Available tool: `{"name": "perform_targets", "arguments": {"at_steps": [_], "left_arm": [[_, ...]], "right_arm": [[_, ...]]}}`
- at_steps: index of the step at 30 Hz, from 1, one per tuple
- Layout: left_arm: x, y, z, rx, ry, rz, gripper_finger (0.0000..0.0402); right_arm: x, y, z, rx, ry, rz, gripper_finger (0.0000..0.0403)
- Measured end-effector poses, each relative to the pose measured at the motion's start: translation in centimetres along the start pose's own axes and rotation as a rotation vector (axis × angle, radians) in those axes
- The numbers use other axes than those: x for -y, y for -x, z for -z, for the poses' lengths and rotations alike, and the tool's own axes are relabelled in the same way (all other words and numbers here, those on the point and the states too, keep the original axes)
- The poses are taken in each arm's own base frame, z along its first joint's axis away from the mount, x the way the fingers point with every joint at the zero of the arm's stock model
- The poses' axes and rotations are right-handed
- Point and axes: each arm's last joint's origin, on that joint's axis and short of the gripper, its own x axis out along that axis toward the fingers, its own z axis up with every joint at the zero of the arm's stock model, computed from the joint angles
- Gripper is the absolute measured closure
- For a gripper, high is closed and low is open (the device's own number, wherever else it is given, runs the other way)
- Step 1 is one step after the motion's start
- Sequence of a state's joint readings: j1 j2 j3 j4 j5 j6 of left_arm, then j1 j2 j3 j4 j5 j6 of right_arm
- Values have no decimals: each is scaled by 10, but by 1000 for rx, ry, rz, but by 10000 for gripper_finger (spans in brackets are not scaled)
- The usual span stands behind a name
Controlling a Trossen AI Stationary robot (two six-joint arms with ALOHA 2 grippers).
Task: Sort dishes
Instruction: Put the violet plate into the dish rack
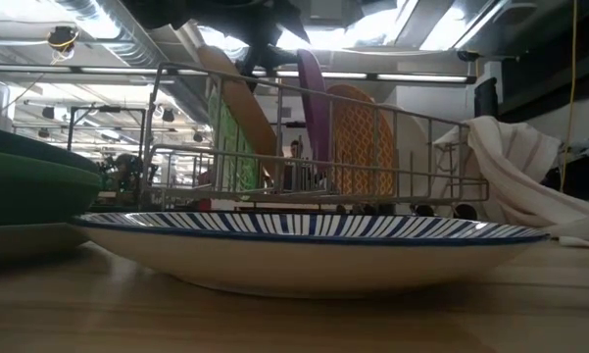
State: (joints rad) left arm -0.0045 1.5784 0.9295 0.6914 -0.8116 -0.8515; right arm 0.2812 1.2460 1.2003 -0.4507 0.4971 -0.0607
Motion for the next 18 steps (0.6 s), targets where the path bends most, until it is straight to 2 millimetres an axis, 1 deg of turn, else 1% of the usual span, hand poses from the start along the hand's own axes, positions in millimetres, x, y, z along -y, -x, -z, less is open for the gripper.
{"name": "perform_targets", "arguments": {"at_steps": [5,11,16,18], "left_arm": [[2,2,2,-8,-98,8,290],[2,2,2,-8,-203,8,290],[2,2,2,-8,-296,8,290],[2,3,2,-8,-341,9,290]], "right_arm": [[18,-29,-2,26,-34,-11,212],[33,-68,8,-22,-52,7,212],[49,-88,17,-60,-73,64,212],[58,-92,20,-66,-87,90,212]]}}
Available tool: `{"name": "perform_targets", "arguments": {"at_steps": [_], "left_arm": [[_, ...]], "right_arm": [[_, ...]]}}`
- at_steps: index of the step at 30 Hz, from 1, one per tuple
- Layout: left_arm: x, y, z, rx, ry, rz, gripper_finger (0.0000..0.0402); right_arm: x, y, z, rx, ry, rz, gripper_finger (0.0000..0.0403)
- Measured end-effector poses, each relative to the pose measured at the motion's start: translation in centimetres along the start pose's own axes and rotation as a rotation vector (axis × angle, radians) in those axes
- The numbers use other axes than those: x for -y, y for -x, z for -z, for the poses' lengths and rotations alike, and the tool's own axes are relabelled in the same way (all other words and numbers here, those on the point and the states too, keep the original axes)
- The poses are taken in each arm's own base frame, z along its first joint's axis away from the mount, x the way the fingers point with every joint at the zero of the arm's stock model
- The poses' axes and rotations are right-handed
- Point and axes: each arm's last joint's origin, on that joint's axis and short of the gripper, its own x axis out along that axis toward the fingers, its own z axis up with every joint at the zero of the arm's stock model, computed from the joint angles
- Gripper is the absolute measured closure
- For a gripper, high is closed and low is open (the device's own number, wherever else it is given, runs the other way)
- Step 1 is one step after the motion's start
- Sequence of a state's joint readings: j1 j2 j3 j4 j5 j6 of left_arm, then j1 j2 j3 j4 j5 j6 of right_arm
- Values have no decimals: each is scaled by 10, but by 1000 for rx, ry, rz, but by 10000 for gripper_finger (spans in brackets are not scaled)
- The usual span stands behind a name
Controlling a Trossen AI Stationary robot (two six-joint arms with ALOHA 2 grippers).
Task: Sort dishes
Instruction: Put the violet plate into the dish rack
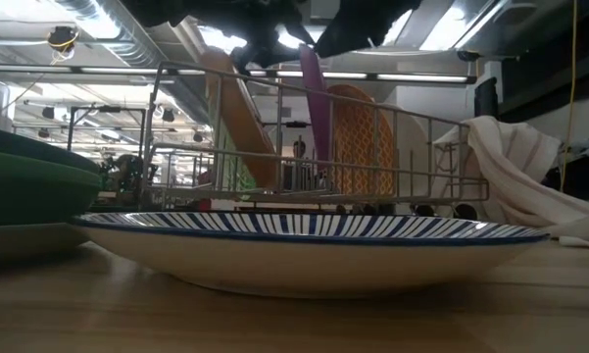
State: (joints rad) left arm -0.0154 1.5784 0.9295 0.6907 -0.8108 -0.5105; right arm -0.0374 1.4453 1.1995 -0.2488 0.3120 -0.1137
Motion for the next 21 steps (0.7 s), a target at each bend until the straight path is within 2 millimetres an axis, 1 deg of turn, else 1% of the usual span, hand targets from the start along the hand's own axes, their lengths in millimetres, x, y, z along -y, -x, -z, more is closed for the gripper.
{"name": "perform_targets", "arguments": {"at_steps": [6,11,17,21], "left_arm": [[1,2,1,-2,-116,0,290],[7,8,4,-11,-184,19,290],[16,18,8,-31,-235,72,290],[21,24,11,-47,-275,101,290]], "right_arm": [[25,-6,2,1,-41,68,212],[39,-10,5,-16,-61,78,212],[44,-11,5,-11,-69,66,212],[43,-11,5,-2,-76,10,212]]}}
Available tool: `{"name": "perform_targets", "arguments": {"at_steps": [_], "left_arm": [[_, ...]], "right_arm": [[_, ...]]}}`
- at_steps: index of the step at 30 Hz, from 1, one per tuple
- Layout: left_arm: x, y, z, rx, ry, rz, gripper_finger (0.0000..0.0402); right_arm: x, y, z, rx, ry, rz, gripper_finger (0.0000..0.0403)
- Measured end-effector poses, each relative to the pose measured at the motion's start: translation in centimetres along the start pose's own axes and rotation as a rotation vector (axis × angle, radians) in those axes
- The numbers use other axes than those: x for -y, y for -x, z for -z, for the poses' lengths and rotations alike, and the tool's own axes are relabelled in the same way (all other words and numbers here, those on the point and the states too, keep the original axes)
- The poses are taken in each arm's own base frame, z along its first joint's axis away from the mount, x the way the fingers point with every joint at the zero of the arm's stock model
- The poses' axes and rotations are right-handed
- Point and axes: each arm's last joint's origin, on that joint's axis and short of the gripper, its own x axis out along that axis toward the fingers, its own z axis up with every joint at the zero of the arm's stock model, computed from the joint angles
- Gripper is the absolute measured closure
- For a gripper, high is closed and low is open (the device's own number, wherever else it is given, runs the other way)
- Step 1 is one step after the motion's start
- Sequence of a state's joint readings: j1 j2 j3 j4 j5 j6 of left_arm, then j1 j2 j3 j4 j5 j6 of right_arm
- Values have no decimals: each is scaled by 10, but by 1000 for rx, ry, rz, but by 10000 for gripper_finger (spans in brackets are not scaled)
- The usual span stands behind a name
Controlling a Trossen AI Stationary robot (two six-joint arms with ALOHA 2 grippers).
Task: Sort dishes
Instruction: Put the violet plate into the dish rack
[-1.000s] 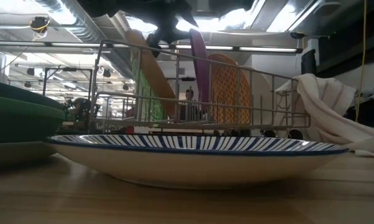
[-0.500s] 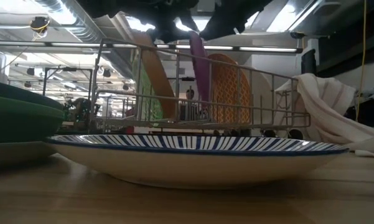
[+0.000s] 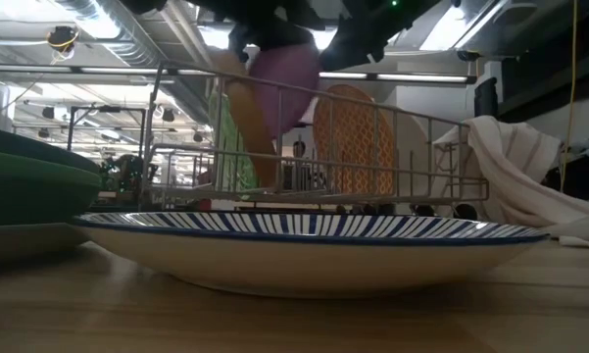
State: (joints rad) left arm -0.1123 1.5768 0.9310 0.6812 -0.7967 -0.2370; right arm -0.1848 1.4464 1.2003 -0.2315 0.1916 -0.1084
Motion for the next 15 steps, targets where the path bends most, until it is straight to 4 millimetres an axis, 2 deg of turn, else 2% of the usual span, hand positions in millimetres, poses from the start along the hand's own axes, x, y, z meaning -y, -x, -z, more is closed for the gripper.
{"name": "perform_targets", "arguments": {"at_steps": [15], "left_arm": [[3,5,5,-33,-47,-1,290]], "right_arm": [[-2,0,4,-43,-17,-52,212]]}}
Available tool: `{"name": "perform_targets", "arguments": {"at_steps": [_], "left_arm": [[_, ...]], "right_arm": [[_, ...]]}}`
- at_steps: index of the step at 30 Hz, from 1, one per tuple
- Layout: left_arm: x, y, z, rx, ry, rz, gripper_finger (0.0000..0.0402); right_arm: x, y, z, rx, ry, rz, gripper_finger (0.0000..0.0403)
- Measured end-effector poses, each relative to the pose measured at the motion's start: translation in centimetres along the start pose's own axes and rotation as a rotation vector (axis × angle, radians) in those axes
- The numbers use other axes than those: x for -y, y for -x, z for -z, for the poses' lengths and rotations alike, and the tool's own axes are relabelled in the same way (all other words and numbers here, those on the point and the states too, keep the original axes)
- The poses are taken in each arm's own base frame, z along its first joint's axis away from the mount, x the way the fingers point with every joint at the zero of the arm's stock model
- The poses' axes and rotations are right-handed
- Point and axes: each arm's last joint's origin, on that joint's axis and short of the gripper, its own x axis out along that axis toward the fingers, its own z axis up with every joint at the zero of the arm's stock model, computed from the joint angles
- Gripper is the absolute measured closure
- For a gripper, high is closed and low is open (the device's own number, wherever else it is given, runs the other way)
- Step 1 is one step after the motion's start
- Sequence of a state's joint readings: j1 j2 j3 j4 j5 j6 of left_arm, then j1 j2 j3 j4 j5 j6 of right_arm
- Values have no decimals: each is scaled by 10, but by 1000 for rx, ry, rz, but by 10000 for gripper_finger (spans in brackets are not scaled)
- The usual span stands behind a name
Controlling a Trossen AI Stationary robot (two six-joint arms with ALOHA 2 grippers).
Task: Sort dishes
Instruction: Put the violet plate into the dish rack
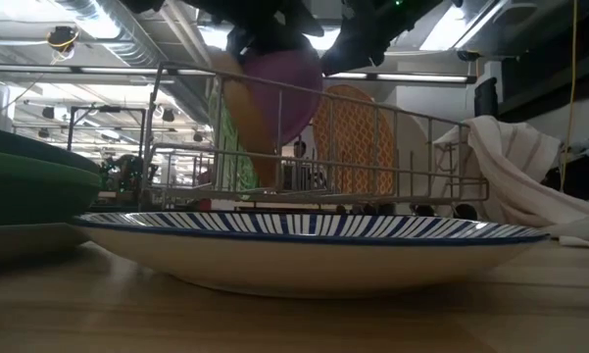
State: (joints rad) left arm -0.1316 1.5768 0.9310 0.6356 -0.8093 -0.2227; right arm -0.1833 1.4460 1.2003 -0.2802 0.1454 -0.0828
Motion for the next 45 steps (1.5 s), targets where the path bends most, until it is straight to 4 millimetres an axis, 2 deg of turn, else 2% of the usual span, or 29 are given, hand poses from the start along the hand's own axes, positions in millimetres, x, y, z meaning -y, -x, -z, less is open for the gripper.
{"name": "perform_targets", "arguments": {"at_steps": [11,20,23,26,31,37,41,45], "left_arm": [[12,15,11,-68,-243,51,290],[17,19,11,-61,-301,71,290],[18,22,3,-16,-289,81,290],[18,27,-14,45,-259,90,290],[11,38,-42,102,-303,91,290],[-3,53,-63,72,-557,83,290],[-16,63,-65,-36,-743,95,290],[-30,70,-59,-160,-929,96,290]], "right_arm": [[0,6,-2,12,-7,-43,212],[0,10,-4,24,-9,-42,212],[0,11,-4,26,-7,-48,212],[1,17,-7,46,-9,-48,212],[3,31,-12,85,-16,-64,212],[-1,33,-9,59,-34,-200,212],[-4,32,-3,-6,-59,-304,212],[-5,32,1,-43,-63,-326,212]]}}
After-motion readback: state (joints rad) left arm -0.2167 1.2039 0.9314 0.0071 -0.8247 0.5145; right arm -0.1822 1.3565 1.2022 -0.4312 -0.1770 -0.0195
